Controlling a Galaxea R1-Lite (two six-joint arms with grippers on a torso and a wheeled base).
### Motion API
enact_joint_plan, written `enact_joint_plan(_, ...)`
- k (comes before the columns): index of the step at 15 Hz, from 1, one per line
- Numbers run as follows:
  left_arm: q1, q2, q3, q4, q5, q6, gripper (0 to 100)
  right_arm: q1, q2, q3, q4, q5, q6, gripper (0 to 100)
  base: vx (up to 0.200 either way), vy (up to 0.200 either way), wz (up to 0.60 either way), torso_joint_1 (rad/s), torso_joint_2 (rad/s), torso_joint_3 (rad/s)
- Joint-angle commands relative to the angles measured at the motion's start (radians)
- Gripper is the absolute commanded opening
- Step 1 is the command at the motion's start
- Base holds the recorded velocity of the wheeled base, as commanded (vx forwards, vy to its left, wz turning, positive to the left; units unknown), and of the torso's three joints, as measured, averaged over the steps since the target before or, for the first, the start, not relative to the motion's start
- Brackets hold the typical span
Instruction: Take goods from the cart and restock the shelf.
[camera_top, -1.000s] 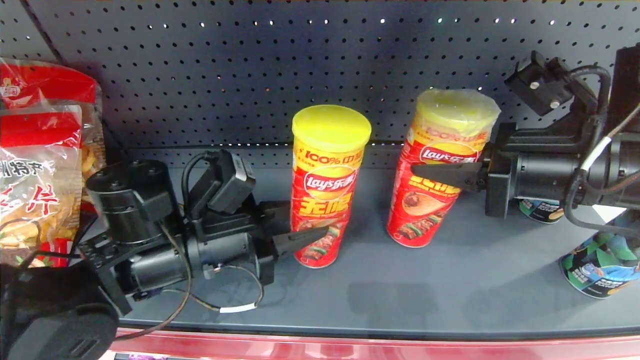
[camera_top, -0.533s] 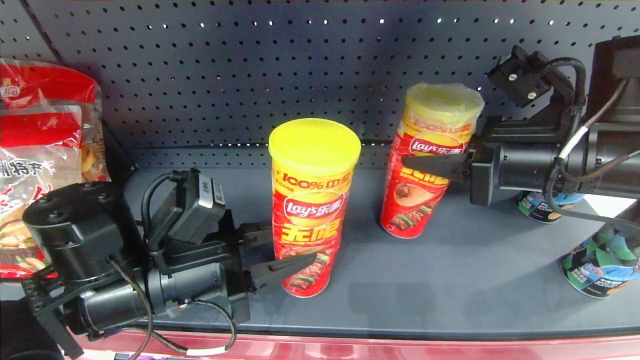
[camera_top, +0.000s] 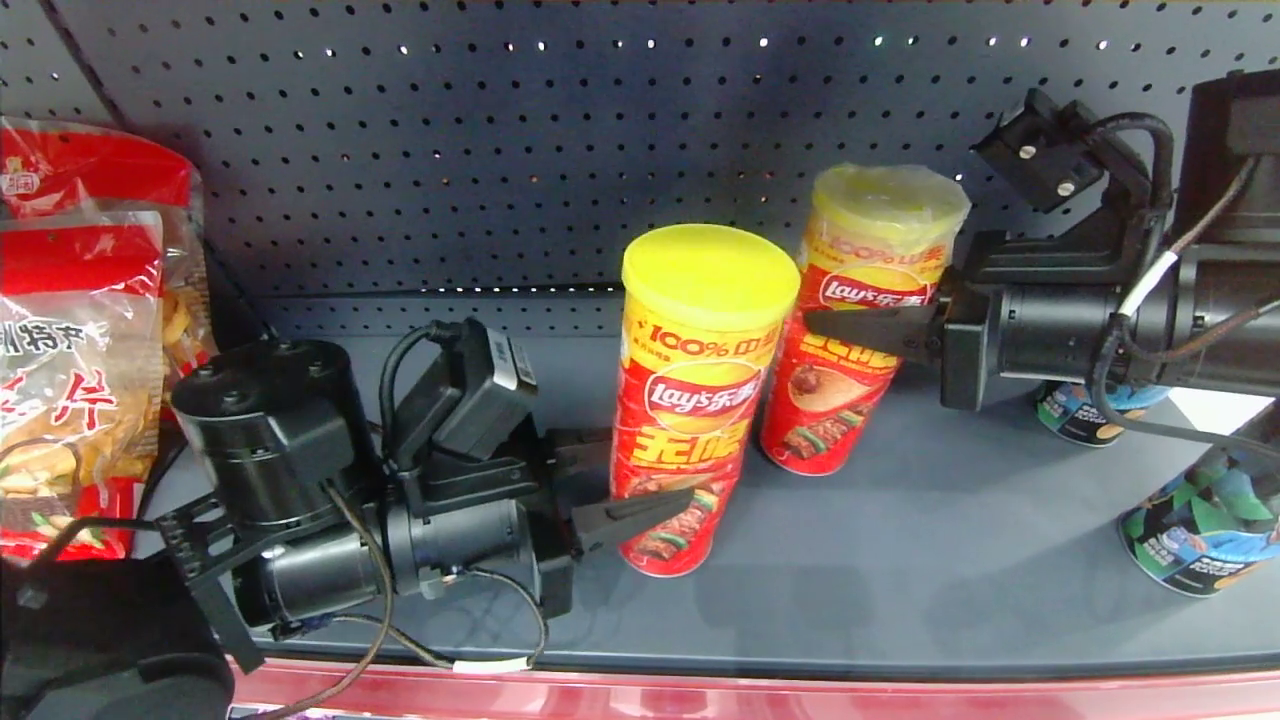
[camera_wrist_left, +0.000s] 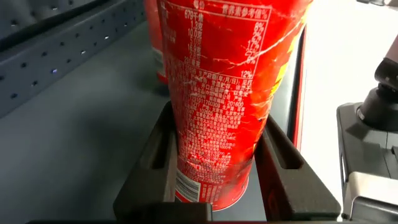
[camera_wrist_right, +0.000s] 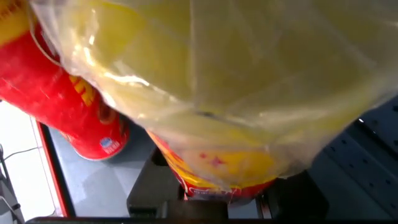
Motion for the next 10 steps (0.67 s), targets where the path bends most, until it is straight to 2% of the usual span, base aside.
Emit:
enact_joint_plan(1,-0.033,0.040,-0.016,-0.003,0.012,-0.006,0,-0.001,-0.004,0.001,0.000,0.001,-0.001,0,0.000,0.000,0.00,0.000,0.00,0.000)
enact_joint_plan(10,-0.036,0.035,0.013,-0.003,0.025,-0.014,0,-0.002,-0.005,-0.005,0.000,0.001,-0.001,0,0.000,0.000,0.00,0.000,0.00,0.000)
